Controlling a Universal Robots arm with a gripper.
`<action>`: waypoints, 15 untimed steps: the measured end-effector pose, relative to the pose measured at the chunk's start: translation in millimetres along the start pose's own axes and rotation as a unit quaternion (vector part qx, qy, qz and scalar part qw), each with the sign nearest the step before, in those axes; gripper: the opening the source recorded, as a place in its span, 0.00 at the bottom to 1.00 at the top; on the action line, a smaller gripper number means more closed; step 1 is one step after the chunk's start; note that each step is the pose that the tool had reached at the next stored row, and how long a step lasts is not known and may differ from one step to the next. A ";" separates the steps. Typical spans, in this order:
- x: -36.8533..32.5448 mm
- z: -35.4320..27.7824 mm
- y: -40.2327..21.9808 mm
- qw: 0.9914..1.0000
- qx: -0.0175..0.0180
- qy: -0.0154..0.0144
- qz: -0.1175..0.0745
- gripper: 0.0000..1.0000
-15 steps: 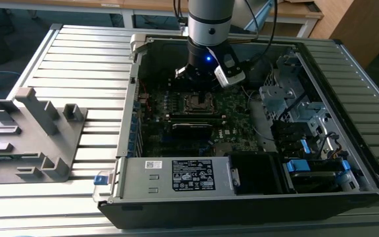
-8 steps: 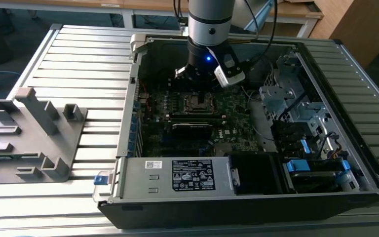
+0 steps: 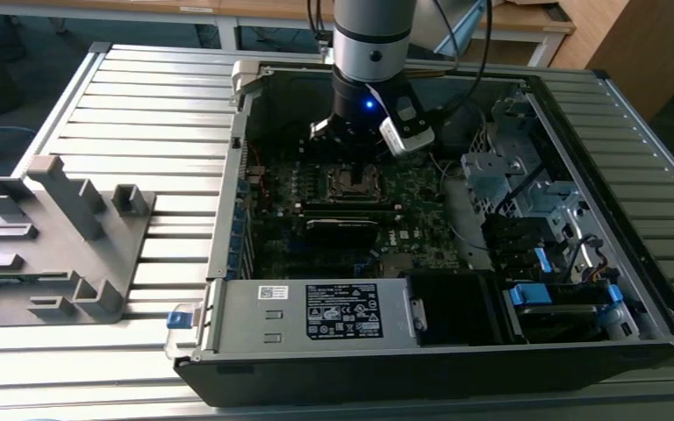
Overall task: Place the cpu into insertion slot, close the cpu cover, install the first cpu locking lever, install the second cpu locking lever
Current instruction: 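Install the second cpu locking lever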
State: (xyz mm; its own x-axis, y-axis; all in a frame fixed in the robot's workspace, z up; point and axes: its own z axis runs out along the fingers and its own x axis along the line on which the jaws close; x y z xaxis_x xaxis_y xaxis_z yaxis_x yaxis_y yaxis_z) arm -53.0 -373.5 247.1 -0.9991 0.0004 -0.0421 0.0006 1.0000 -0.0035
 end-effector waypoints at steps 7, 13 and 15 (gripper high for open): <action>1.1 0.1 0.0 1.000 0.000 0.000 0.000 0.11; 3.1 0.2 0.0 1.000 0.000 0.000 0.000 0.11; 3.2 0.2 0.0 1.000 0.000 0.000 0.000 0.11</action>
State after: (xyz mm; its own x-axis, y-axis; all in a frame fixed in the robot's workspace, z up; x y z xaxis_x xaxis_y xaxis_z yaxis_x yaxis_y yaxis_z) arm -56.2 -373.5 246.7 -0.9991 0.0004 -0.0421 0.0005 1.0000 -0.0035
